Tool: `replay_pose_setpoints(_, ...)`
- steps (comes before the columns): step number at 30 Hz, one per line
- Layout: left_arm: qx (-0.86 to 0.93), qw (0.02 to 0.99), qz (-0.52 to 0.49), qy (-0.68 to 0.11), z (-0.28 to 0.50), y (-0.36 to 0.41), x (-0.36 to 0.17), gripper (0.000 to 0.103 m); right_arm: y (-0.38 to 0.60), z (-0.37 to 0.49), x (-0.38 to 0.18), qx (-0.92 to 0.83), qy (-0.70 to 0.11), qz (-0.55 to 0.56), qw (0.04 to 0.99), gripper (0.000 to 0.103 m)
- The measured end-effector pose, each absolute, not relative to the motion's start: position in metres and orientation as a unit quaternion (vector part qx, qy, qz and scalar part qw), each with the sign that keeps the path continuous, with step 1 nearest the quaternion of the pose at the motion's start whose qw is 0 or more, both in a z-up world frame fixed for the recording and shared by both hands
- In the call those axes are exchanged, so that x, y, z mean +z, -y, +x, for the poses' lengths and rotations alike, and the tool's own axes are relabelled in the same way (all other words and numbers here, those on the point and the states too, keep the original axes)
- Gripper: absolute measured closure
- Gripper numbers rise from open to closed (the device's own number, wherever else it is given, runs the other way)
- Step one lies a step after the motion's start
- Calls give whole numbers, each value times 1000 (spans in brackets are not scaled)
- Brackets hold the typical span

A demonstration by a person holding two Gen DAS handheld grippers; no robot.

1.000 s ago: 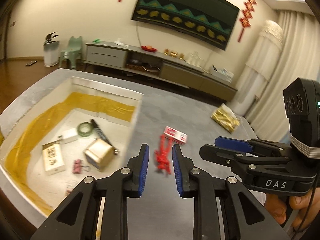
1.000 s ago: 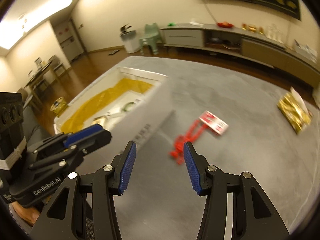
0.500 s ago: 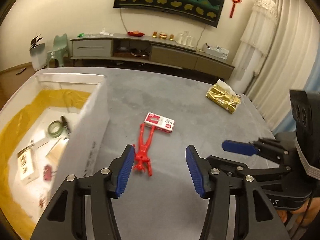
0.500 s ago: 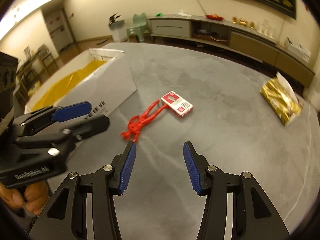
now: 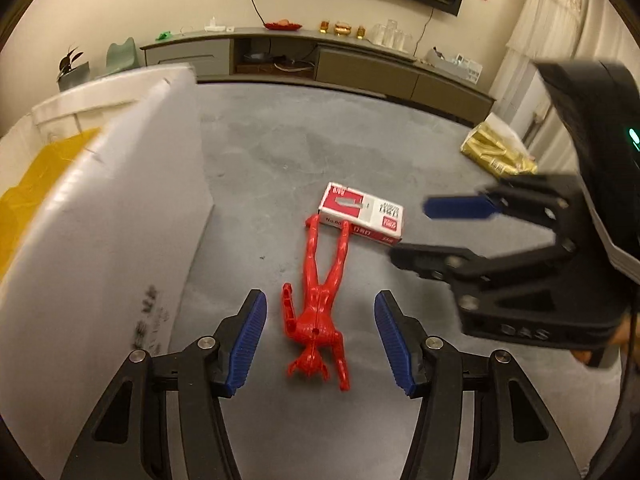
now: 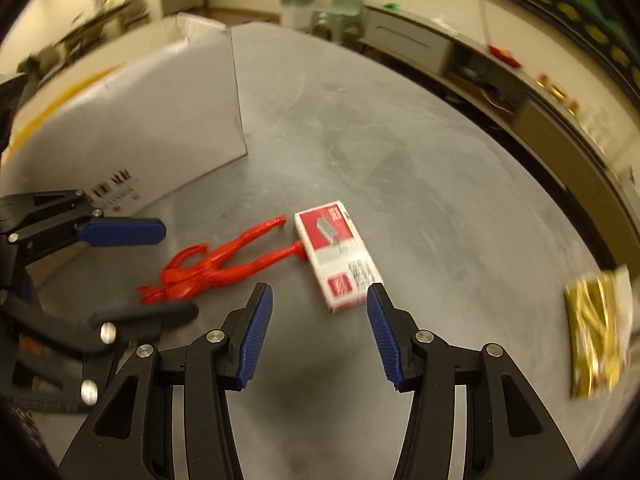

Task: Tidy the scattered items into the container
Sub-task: 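Grasp the red toy figure with the left tool while the right tool grasps the staples box, then carry the red figure and staples box over the yellow-lined box with both tools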

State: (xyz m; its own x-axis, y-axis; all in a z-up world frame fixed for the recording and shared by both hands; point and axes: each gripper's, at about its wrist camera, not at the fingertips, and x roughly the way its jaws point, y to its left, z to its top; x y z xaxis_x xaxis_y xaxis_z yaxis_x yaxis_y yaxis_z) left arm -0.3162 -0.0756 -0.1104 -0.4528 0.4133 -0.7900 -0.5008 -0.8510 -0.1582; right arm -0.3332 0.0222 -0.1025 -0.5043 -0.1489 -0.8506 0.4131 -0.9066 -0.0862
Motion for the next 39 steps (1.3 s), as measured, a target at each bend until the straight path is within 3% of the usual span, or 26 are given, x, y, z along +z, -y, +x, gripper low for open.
replay_pose_setpoints(13, 857, 252, -449, -39, -344, 61, -131, 42, -26, -384, -129, -840, -180, 466, 211, 47)
replay_pose_setpoints(14, 857, 253, -448, -38, -345, 61, -131, 46, -27, -386, -129, -841, -179, 465, 211, 47)
replay_pose_setpoints(15, 858, 251, -446, -45, -344, 60, -131, 64, -29, -389, -130, -841, -177, 466, 211, 47)
replay_pose_setpoints(16, 859, 249, -444, -55, -343, 59, -131, 75, -30, -391, -130, -841, -173, 468, 212, 47)
replay_pose_setpoints(18, 858, 252, -443, -58, -342, 58, -131, 75, -33, -395, -131, -840, -162, 471, 213, 51)
replay_pose_setpoints(20, 858, 252, -443, -60, -342, 58, -130, 75, -31, -395, -131, -842, -153, 471, 213, 63)
replay_pose_setpoints(39, 865, 267, -424, -38, -322, 70, -90, 75, -50, -332, -106, -871, -19, 463, 162, 64)
